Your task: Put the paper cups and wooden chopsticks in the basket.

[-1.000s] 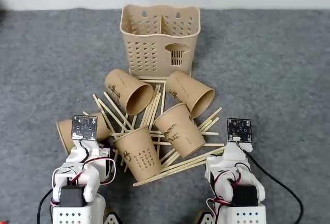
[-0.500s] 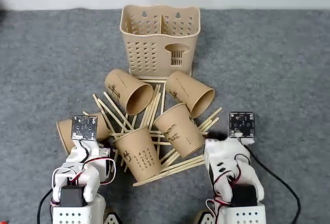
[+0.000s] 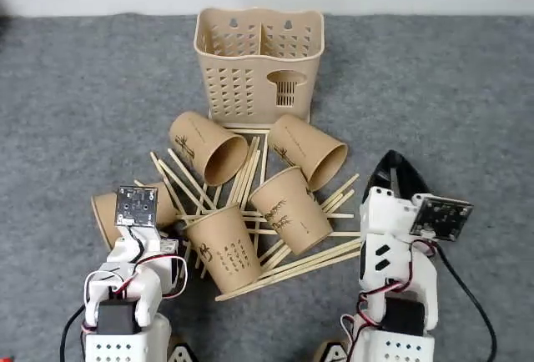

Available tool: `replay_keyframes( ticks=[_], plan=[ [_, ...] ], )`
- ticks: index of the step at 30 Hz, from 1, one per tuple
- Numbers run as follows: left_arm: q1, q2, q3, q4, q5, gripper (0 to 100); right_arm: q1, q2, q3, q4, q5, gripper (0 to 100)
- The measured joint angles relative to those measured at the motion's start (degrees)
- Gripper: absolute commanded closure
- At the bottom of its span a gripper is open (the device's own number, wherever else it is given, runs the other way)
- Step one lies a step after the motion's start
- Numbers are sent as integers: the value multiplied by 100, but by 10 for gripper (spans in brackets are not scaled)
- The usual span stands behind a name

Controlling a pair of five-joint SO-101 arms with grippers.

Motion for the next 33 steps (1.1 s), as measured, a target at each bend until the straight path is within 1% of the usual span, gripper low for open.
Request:
replay_keyframes(
  ticks=[5,7,9,12,15,19,21,23,24,26,30,33],
  plan=[
    [0,0,0,0,0,892,18,0,0,-158,-9,987],
    [0,0,0,0,0,892,-185,0,0,-176,-237,987],
    [0,0,0,0,0,892,-457,0,-53,-176,-659,989],
    [0,0,0,0,0,892,-1029,0,-580,-176,-1618,988],
    [0,0,0,0,0,892,-1433,-53,-914,-9,-2919,987],
    [0,0,0,0,0,892,-1521,264,-1073,589,-4747,971],
    [0,0,0,0,0,892,-1512,273,-1073,826,-5310,926],
    [0,0,0,0,0,892,-1556,167,-914,923,-5292,867],
    [0,0,0,0,0,892,-1609,202,-747,932,-5143,843],
    [0,0,0,0,0,892,-1600,360,-369,932,-4580,819],
    [0,0,0,0,0,892,-1881,360,-18,932,-3367,845],
    [0,0,0,0,0,892,-2022,352,-18,941,-3103,851]
  ],
)
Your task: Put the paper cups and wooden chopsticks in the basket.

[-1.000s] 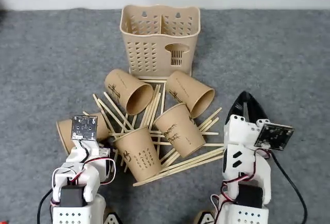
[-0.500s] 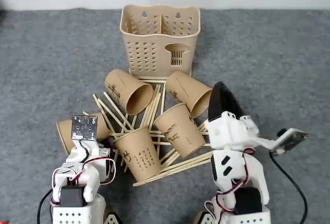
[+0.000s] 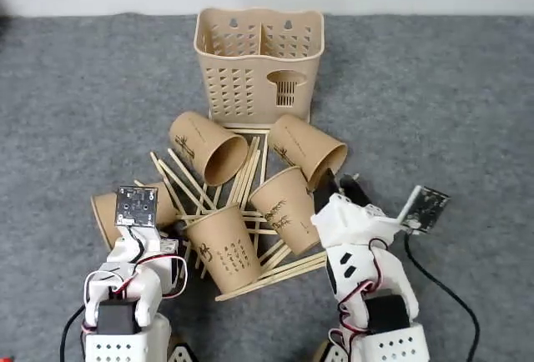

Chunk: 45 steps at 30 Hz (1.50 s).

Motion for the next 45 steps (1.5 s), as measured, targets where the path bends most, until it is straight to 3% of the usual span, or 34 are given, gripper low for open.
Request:
replay_keyframes(
  ticks=[13,21,26,34,37,45],
  plan=[
    [0,0,0,0,0,892,-360,185,-1284,211,185,852],
    [0,0,0,0,0,892,-35,2154,-3138,1046,905,848],
    [0,0,0,0,0,892,246,3455,-3402,1749,1793,794],
    [0,0,0,0,0,892,281,5363,-3376,70,2127,783],
    [0,0,0,0,0,892,229,6163,-3420,-475,1767,783],
    [0,0,0,0,0,892,105,7473,-4097,-686,1002,783]
  ],
)
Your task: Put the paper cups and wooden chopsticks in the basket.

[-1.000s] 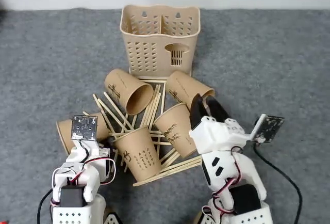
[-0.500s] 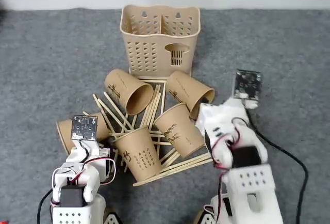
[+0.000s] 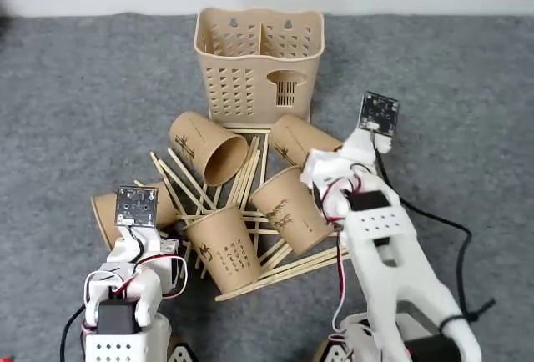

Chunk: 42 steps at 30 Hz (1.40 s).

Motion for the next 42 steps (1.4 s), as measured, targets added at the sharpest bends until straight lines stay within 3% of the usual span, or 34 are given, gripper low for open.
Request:
replay_keyframes(
  ticks=[6,14,24,27,34,42],
  plan=[
    [0,0,0,0,0,892,-211,571,-519,0,-457,790],
    [0,0,0,0,0,892,-220,879,-589,0,-598,996],
    [0,0,0,0,0,892,484,888,-624,26,-589,991],
    [0,0,0,0,0,892,800,624,-624,589,-510,991],
    [0,0,0,0,0,892,853,-1415,-624,1960,519,991],
    [0,0,0,0,0,892,88,-4510,-624,2171,3376,991]
  ],
)
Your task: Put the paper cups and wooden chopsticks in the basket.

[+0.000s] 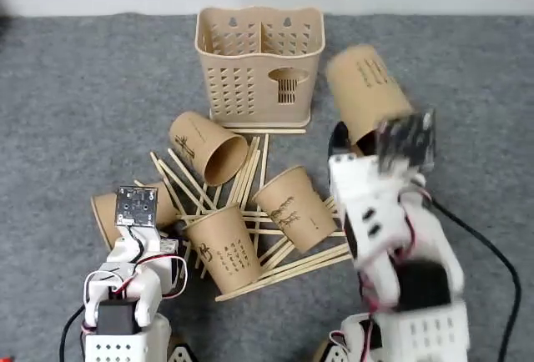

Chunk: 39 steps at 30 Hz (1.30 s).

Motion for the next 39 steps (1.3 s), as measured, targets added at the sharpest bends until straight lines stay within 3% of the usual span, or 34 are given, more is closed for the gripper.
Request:
replay_keyframes(
  ticks=[7,14,21,25,33,39],
  plan=[
    [0,0,0,0,0,892,-193,-484,132,0,2215,991],
    [0,0,0,0,0,892,-220,-114,-44,-738,3270,991],
    [0,0,0,0,0,892,-264,1785,-2075,-774,3552,991],
    [0,0,0,0,0,892,-308,3059,-3648,-9,3552,991],
    [0,0,0,0,0,892,-1257,4782,-6382,2312,3613,991],
    [0,0,0,0,0,892,-1240,5670,-7253,3156,4466,991]
  ],
)
